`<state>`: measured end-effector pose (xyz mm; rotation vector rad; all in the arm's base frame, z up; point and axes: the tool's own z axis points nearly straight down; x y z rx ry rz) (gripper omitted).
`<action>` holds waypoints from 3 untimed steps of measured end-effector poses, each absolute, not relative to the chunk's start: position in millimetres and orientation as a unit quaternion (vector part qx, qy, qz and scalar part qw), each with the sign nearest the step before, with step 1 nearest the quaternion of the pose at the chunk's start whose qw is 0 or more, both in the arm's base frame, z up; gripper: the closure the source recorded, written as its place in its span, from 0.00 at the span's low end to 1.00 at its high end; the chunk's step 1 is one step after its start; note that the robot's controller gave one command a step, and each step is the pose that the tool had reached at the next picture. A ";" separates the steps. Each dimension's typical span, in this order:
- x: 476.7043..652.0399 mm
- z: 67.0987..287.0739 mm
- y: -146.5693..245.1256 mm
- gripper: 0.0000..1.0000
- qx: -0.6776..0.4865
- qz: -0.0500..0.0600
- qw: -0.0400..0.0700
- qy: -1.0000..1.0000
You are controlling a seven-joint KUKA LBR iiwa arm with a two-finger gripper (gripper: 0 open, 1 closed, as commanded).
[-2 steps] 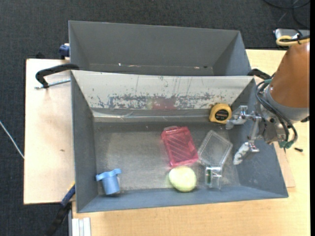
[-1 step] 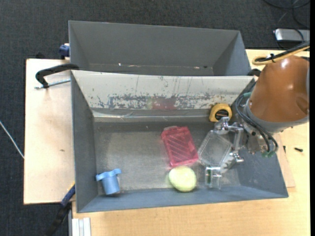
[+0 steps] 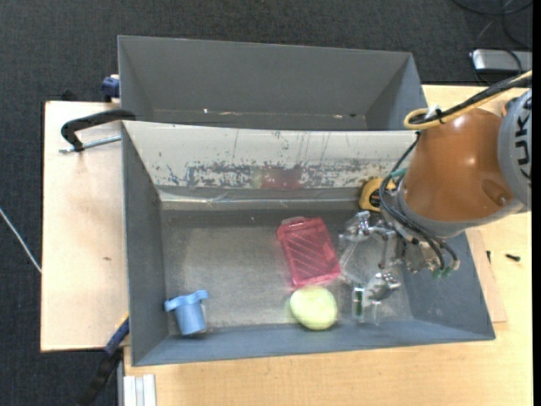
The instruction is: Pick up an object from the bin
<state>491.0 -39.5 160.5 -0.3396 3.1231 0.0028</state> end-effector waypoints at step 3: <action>496.7 74.7 -68.6 1.00 -0.432 -0.004 0.002 0.902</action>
Offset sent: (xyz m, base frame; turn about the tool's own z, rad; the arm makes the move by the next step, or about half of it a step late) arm 0.0032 -0.0305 -0.0905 -0.5165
